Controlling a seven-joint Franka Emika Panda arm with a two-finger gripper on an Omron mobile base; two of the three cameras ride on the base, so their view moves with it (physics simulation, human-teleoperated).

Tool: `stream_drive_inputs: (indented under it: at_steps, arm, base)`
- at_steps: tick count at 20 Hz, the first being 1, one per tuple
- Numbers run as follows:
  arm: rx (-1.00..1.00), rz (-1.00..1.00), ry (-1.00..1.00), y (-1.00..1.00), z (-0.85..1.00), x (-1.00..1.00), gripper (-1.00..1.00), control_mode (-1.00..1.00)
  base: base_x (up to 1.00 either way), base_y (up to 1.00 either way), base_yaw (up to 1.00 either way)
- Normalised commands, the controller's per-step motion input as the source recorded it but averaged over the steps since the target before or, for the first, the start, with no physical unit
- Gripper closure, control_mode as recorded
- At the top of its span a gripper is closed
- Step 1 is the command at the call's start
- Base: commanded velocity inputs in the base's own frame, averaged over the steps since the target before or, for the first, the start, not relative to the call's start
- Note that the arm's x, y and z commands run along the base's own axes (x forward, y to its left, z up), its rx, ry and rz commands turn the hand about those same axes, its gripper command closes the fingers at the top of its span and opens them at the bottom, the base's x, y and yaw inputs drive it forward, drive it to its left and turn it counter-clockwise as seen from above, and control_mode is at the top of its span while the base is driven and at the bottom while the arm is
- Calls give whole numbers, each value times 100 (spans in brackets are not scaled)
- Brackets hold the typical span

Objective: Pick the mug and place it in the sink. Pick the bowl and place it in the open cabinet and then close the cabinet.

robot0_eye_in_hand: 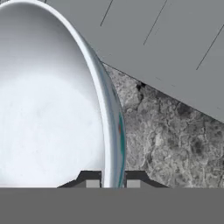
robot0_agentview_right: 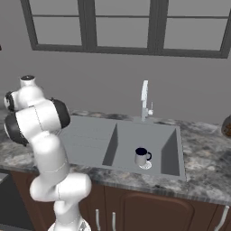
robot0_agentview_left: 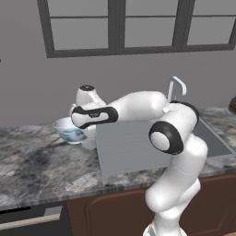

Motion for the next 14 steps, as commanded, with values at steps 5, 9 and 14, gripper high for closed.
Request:
stream_drive_inputs:
  at_steps: [5,9,14]
  arm:
    - [13,-47,11,-78,62,-43,100,-100]
    - [8,-39,10,-51,66,-30,100,-100]
    - [0,-20,12,-39,63,-32,100,-100]
  base:
    - [0,0,0]
    - [0,0,0]
    - [0,0,0]
